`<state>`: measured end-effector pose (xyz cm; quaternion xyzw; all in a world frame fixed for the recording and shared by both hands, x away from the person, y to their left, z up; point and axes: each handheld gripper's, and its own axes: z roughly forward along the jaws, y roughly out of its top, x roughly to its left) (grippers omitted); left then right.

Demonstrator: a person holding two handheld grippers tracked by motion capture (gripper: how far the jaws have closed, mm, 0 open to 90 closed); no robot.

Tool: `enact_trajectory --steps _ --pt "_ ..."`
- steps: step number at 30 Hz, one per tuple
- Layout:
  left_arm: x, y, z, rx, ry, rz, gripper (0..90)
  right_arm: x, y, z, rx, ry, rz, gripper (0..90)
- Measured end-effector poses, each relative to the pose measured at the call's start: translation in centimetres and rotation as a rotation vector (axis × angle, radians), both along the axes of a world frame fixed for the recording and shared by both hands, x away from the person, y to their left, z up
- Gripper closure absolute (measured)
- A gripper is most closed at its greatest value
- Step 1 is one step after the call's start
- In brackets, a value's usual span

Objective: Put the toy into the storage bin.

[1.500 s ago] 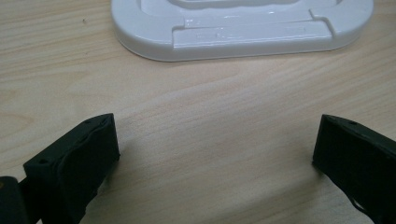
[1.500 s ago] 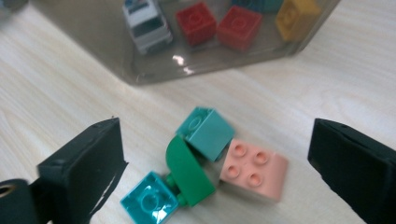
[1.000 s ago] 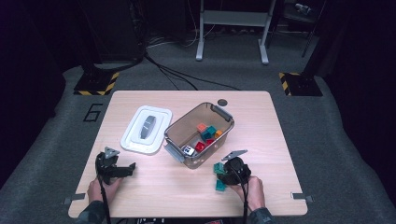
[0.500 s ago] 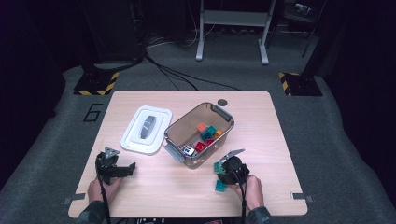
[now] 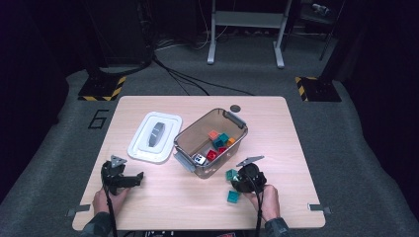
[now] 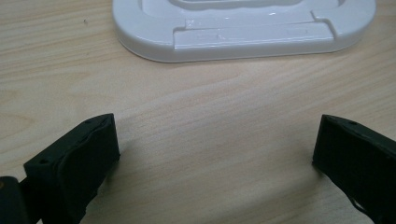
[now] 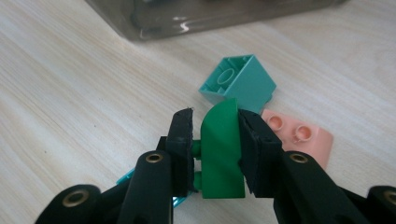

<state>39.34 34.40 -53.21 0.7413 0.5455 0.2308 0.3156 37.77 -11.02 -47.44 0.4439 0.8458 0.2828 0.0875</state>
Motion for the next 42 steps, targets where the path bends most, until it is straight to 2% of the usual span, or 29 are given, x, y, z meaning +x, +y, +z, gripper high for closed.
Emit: enact_trajectory --steps 10,19,28,34,40,42 --pt "0.0 0.0 0.0 0.001 0.0 0.0 0.0 0.5 -1.2 1.8 0.055 -0.029 -0.031 67.6" --pt "0.0 0.0 0.0 0.0 0.004 -0.003 0.1 1.2 -2.7 3.7 0.09 -0.074 -0.087 67.6" --pt "0.0 0.0 0.0 -0.001 0.0 0.0 0.1 2.4 -3.8 5.7 0.095 -0.111 -0.118 67.6" --pt "0.0 0.0 0.0 0.0 0.0 0.0 0.1 3.2 -4.3 6.8 0.117 -0.125 -0.15 67.6" --pt "0.0 0.0 0.0 0.0 0.003 -0.002 0.1 4.0 -5.0 7.9 0.105 -0.154 -0.151 67.6" --pt "0.0 0.0 0.0 0.0 0.003 -0.002 0.1 4.2 -5.0 8.3 0.11 -0.155 -0.168 67.6"
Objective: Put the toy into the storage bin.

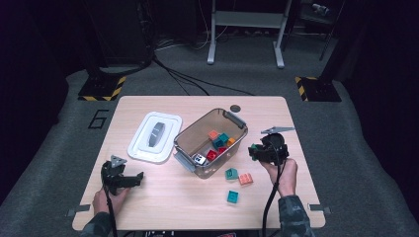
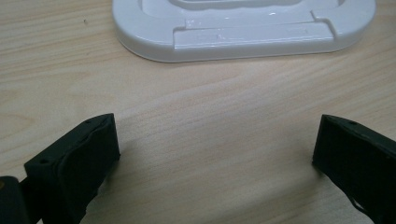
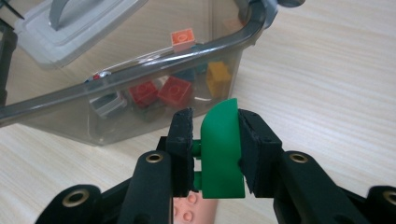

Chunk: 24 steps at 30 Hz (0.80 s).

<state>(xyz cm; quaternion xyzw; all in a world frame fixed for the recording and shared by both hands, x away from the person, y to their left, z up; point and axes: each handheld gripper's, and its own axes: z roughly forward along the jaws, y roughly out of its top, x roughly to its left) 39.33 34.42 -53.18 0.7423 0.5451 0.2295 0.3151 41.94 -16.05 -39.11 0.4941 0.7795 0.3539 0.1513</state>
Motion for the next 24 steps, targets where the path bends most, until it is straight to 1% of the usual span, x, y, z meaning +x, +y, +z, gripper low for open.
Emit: enact_trajectory --steps 1,2,4,5,6,7,8,9,10,12,13,14,16,19,20,21,23,24 --pt "0.0 0.0 0.0 0.0 -0.003 0.002 0.1 0.1 -0.2 0.2 -0.013 -0.009 0.012 67.6" --pt "0.0 0.0 0.0 0.001 -0.003 0.002 0.1 0.1 -0.1 0.3 -0.003 -0.005 -0.002 67.7" --pt "0.0 0.0 0.0 -0.003 0.0 -0.001 0.0 0.3 -0.2 0.7 -0.015 -0.007 0.001 67.7" --pt "0.0 0.0 0.0 -0.003 0.003 -0.004 0.0 0.4 -0.2 0.8 -0.008 -0.012 -0.001 67.7" --pt "0.0 0.0 0.0 -0.004 0.002 -0.003 0.0 0.6 -0.3 1.0 -0.019 -0.02 0.007 67.6" --pt "0.0 0.0 0.0 -0.005 0.001 -0.006 0.0 0.6 -0.2 1.2 -0.007 -0.01 -0.009 67.7" --pt "-0.1 0.0 0.0 -0.005 0.001 -0.01 0.0 0.7 -0.3 1.3 -0.014 -0.021 -0.003 67.7" --pt "-0.1 0.0 0.1 0.0 0.011 -0.022 0.0 0.8 -0.4 1.5 -0.015 -0.016 -0.007 67.6" --pt "-0.1 0.0 0.1 0.001 0.009 -0.022 0.0 0.9 -0.3 1.6 -0.01 -0.02 -0.012 67.6" --pt "-0.1 -0.1 0.0 0.003 0.005 -0.039 0.0 1.2 -0.5 2.0 -0.026 -0.037 -0.004 67.7" --pt "-0.1 -0.1 0.0 0.002 0.003 -0.044 0.0 1.2 -0.4 2.2 -0.01 -0.027 -0.02 67.7" --pt "-0.1 -0.1 0.0 0.002 0.003 -0.046 0.0 1.3 -0.5 2.3 -0.014 -0.04 -0.012 67.7" --pt "-0.1 0.0 0.1 0.004 0.008 -0.049 0.0 1.5 -0.5 2.7 -0.008 -0.041 -0.021 67.7" --pt "-0.1 -0.1 0.0 0.003 0.004 -0.051 0.0 1.8 -0.4 3.2 -0.007 -0.055 -0.024 67.6" --pt "-0.1 -0.1 0.0 0.002 0.004 -0.051 0.0 1.9 -0.4 3.3 -0.014 -0.055 -0.019 67.7" --pt "-0.1 -0.1 0.0 0.003 0.004 -0.051 0.0 2.0 -0.4 3.5 -0.018 -0.067 -0.014 67.7" --pt "-0.1 0.0 0.0 0.003 0.004 -0.052 0.0 2.2 -0.2 3.9 -0.015 -0.063 -0.021 67.7" --pt "-0.1 -0.1 0.0 0.003 0.004 -0.051 0.0 2.5 -0.3 4.0 -0.022 -0.073 -0.014 67.7"
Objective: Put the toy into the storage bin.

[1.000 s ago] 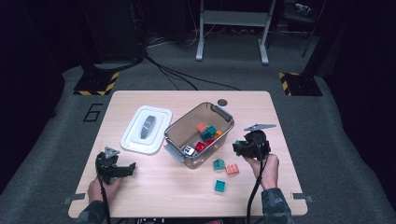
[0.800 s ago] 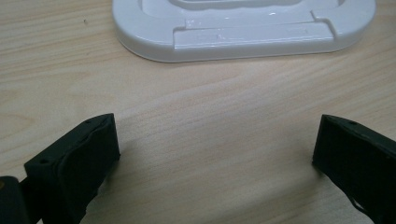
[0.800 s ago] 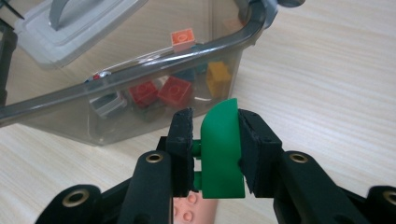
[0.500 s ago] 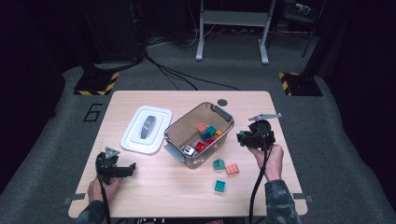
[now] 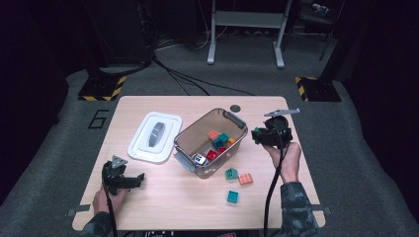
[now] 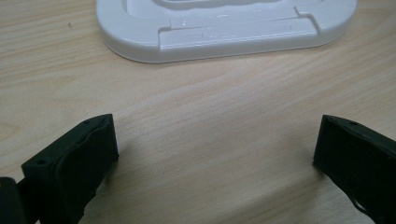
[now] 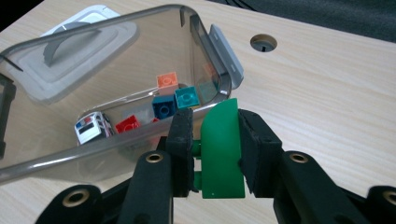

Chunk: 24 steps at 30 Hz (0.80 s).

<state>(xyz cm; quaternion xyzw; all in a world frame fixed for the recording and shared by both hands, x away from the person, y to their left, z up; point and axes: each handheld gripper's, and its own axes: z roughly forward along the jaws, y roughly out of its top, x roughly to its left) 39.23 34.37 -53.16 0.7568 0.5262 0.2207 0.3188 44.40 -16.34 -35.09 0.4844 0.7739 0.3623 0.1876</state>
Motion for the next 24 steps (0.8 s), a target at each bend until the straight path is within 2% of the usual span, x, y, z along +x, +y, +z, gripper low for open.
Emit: enact_trajectory --steps 7,17,21,24 --pt "0.0 0.0 0.0 -0.002 0.001 0.001 0.0 1.1 1.0 1.2 0.008 -0.01 0.002 67.7" --pt "0.0 0.0 0.0 0.0 0.005 -0.002 0.0 3.0 3.4 1.8 0.008 -0.012 0.04 67.7" --pt "0.0 0.0 0.0 -0.001 0.0 0.001 0.0 3.9 4.7 1.3 0.004 -0.002 0.057 67.7" --pt "0.0 0.0 0.0 -0.003 -0.001 0.001 0.0 4.5 5.6 0.6 0.0 0.024 0.074 67.6"
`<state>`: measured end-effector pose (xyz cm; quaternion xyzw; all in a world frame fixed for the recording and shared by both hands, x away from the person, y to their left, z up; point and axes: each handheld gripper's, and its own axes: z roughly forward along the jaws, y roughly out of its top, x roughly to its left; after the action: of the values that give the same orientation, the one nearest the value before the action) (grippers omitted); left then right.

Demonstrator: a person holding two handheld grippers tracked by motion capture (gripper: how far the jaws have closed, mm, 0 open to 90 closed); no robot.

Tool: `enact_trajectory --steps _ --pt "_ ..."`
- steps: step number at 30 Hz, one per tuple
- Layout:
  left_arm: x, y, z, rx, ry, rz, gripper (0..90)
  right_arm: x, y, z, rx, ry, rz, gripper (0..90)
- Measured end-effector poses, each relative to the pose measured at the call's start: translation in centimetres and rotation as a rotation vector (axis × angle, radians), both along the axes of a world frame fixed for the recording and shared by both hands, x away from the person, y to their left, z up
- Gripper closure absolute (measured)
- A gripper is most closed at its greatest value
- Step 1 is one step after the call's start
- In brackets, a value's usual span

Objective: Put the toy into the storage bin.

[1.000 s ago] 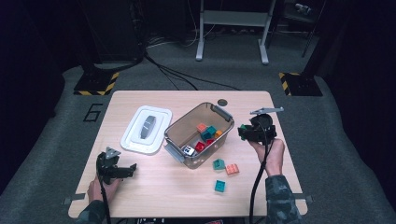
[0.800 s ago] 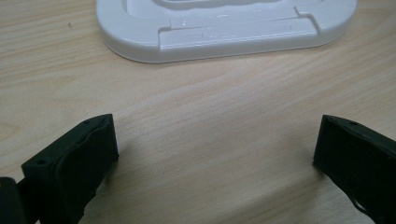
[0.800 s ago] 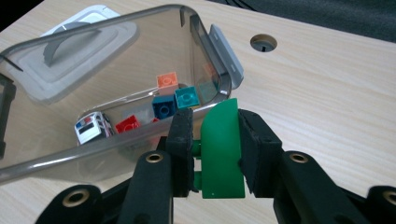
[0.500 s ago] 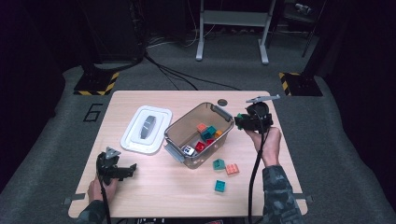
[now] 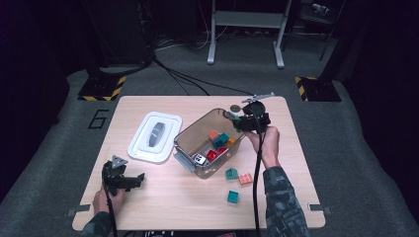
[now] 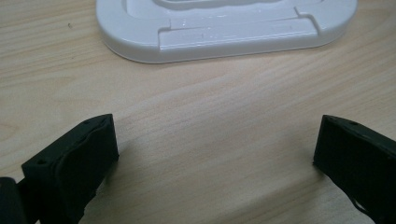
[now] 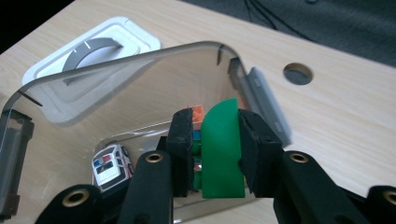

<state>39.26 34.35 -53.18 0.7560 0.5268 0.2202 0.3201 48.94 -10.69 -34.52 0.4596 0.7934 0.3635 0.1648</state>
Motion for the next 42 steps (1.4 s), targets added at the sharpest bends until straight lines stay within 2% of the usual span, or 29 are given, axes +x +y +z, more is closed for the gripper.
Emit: enact_trajectory --steps 7,9,14,16,18,20,22,26,30,35,37,38,42 --pt "0.0 0.0 0.0 -0.001 -0.001 0.001 0.0 0.8 1.9 -2.2 -0.055 0.065 0.035 67.5" --pt "0.0 0.0 0.0 -0.001 0.0 0.0 0.0 1.0 1.9 -2.7 -0.078 0.08 0.032 67.5" --pt "0.0 0.0 0.0 -0.001 -0.001 0.001 0.0 1.1 1.7 -3.4 -0.085 0.113 0.032 66.2" --pt "0.0 0.0 0.0 -0.001 -0.001 0.001 0.0 1.0 1.8 -3.5 -0.093 0.126 0.028 61.4" --pt "0.0 0.0 0.0 -0.001 0.0 0.001 0.0 0.7 1.8 -3.5 -0.09 0.115 0.026 51.0" --pt "0.0 0.0 0.0 -0.001 0.0 0.0 0.0 0.4 1.6 -3.3 -0.082 0.109 0.019 44.8" --pt "0.0 0.0 0.0 0.0 0.0 0.0 0.0 -0.1 1.3 -2.9 -0.07 0.095 0.013 36.3" --pt "0.0 0.0 0.0 0.001 -0.001 0.001 0.0 -1.7 0.3 -2.2 -0.02 0.051 -0.003 25.8" --pt "0.0 0.0 0.0 0.001 -0.001 0.001 0.0 -3.7 -0.9 -2.2 -0.004 0.025 -0.001 17.7" --pt "0.0 0.0 0.0 0.0 -0.001 0.001 0.0 -6.0 -2.5 -3.6 -0.001 0.037 -0.023 14.2" --pt "0.0 0.0 0.0 0.002 -0.001 0.001 0.0 -6.8 -3.1 -4.3 -0.006 0.034 -0.043 13.7" --pt "0.0 0.0 0.0 0.0 -0.001 0.002 0.0 -7.2 -3.5 -4.7 -0.014 0.018 -0.051 13.3" --pt "0.0 0.0 0.0 0.001 -0.001 0.002 0.0 -8.4 -4.6 -6.5 -0.004 0.037 -0.077 12.8"
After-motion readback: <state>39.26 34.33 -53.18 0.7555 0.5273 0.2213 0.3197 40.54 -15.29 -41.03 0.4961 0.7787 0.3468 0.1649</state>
